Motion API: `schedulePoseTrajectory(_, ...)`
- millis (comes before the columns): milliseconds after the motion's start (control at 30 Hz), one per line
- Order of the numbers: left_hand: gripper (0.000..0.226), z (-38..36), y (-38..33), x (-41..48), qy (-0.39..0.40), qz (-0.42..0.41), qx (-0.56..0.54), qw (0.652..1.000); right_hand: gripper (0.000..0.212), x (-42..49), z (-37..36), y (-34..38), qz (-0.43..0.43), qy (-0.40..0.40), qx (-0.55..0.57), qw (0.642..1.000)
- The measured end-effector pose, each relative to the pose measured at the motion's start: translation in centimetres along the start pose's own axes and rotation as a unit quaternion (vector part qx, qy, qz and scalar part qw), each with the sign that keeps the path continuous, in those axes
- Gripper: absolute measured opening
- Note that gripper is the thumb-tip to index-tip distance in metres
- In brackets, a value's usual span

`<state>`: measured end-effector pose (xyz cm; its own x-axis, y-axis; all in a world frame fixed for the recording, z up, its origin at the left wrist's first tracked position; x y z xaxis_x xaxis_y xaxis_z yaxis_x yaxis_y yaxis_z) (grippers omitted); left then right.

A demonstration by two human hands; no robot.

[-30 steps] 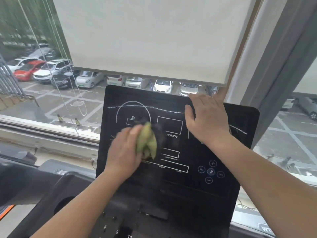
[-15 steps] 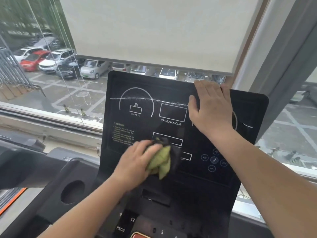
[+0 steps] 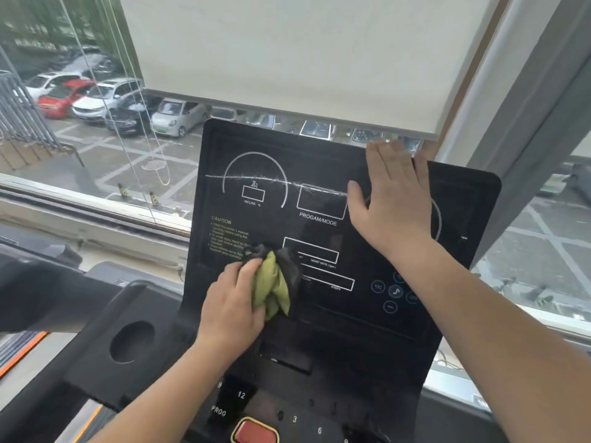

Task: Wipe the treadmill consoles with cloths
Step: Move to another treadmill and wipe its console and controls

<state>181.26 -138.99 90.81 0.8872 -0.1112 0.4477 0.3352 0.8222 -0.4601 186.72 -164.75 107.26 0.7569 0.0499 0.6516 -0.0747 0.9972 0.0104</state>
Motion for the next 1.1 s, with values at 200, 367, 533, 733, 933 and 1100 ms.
schedulePoseTrajectory(200, 0.059, -0.2, 0.6, -1.2, -0.008, 0.053, -0.013, 0.998, 0.039, -10.6, -0.9, 4.2, 0.034, 0.013, 0.195, 0.98)
schedulePoseTrajectory(367, 0.038, -0.5, -0.9, -1.2, 0.015, -0.03, 0.061, 0.998, 0.026, -15.5, -0.7, 3.3, -0.07, 0.066, 0.315, 0.944)
schedulePoseTrajectory(533, 0.031, -1.8, -3.9, -2.2, 0.063, -0.069, 0.057, 0.994, 0.023, -18.1, -0.3, 1.3, -0.147, 0.051, 0.371, 0.916)
schedulePoseTrajectory(733, 0.037, -4.2, -10.9, -3.5, 0.106, -0.09, -0.025, 0.99, 0.025, -19.5, 0.7, 0.2, -0.232, 0.067, 0.403, 0.883)
schedulePoseTrajectory(933, 0.021, -5.8, -16.3, -4.8, 0.196, -0.087, -0.197, 0.957, 0.02, -19.7, 1.5, -2.2, -0.221, 0.025, 0.266, 0.938)
schedulePoseTrajectory(1100, 0.032, -2.1, -13.0, -3.0, 0.055, 0.012, -0.251, 0.966, 0.022, -19.8, 1.8, -3.6, -0.282, 0.071, 0.315, 0.903)
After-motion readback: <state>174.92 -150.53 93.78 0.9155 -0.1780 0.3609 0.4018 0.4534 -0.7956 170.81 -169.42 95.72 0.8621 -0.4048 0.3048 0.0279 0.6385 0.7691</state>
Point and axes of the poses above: each hand's wrist, its own x-axis towards the middle knuckle, its own z-axis out of the back of the hand, y = z × x, the point moved 2 cm from there along x, towards the middle knuckle, and after that the axes turned 5 degrees about -x, right-handed, at the moved point
